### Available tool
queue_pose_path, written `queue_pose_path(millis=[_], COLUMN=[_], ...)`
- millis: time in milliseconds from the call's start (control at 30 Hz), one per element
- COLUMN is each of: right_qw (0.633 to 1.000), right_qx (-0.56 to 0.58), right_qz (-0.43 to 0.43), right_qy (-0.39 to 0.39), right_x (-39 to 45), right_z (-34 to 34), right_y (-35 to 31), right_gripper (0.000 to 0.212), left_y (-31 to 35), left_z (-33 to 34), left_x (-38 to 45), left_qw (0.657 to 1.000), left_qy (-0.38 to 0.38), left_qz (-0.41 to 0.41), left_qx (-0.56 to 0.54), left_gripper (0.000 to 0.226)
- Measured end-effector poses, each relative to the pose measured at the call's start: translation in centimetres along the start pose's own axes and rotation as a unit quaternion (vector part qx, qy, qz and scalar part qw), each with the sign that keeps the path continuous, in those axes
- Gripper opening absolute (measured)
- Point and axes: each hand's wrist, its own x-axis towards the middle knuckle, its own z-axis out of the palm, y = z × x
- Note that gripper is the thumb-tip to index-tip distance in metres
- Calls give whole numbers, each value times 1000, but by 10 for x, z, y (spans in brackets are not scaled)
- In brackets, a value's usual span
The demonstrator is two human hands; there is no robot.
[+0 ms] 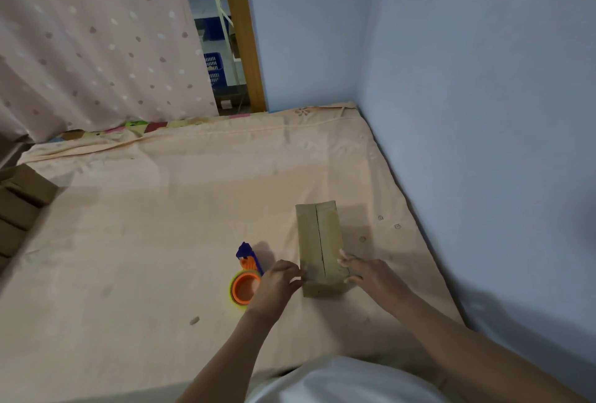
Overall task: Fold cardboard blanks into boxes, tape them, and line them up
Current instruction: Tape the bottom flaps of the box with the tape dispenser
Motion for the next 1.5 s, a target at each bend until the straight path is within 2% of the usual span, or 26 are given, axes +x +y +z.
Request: queue_pose_path(millis=[200,333,433,467,600,700,833,967,1067,1200,1333,1500], right_qw=[1000,998,998,998,997,991,991,991,985,976,978,978], right_qx=[-11,-40,-59,-60,-56,-119,-120,-135,-172,-205,-191,-198], right_qz=[8,28,23,26,54,47,37,14,-25,-60,-75,-62], right_qy=[-13,-32,0,7,15,46,57,19,-19,-41,-42,-37], right_x=[-6,-8,-4,-2,-3,-6,-9,-7,-7,-8,-6,-13], right_z=[5,0,0,4,16,23,27,18,14,8,4,11], right_y=[-3,-7,-22,-25,-37,-42,-37,-26,-21,-15,-13,-11], right_gripper=[59,62,41,40,62,59,58,54,53,66,68,82], left_y=[13,19,30,32,46,52,46,40,30,22,19,22], left_z=[-5,-16,-20,-19,-17,-9,-4,-1,1,-1,-2,-9], left_x=[-4,1,7,9,14,17,13,6,6,6,6,6], left_qw=[998,996,996,996,992,991,994,999,998,997,997,996], left_qy=[-36,-66,-74,-75,-72,-55,-27,-10,-34,-60,-68,-73], left_qz=[-50,-11,-12,-26,-103,-125,-102,-46,-21,3,12,16], left_qx=[31,53,57,50,1,-15,4,20,44,44,44,47], left_gripper=[25,46,24,18,23,26,23,22,25,19,20,22])
